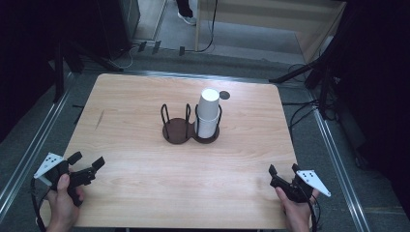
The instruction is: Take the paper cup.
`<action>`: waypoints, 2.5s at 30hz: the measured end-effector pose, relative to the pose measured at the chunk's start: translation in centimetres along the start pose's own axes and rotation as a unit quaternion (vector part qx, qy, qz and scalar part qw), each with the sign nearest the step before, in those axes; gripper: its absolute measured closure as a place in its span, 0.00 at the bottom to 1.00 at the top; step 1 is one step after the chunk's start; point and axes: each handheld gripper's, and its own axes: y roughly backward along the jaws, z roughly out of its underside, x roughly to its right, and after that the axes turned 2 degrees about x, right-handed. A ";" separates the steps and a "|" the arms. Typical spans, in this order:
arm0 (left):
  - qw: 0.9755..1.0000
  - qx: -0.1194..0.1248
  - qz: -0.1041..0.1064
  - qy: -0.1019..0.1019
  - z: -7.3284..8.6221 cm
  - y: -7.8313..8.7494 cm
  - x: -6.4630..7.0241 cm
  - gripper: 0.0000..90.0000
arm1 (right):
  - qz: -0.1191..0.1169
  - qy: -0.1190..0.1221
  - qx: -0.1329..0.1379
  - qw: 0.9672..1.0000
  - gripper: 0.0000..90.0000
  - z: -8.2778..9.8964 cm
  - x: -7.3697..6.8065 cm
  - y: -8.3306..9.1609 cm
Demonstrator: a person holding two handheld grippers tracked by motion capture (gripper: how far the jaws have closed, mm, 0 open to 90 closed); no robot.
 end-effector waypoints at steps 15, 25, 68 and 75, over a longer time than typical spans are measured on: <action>1.000 0.002 -0.009 0.005 0.1 0.1 -0.1 0.00 | 0.011 -0.013 -0.006 1.000 0.11 -0.2 0.2 0.1; 1.000 -0.002 -0.015 0.000 0.1 -0.2 0.1 0.00 | 0.007 -0.022 -0.006 1.000 0.10 -0.7 -0.2 0.0; 0.999 -0.011 -0.024 -0.030 0.2 -0.4 0.8 0.00 | -0.063 0.004 0.013 0.998 0.11 -9.4 -9.4 -6.0; 0.999 -0.010 -0.023 -0.030 0.2 -0.3 0.7 0.00 | -0.074 0.003 0.014 0.997 0.11 -10.1 -10.9 -6.7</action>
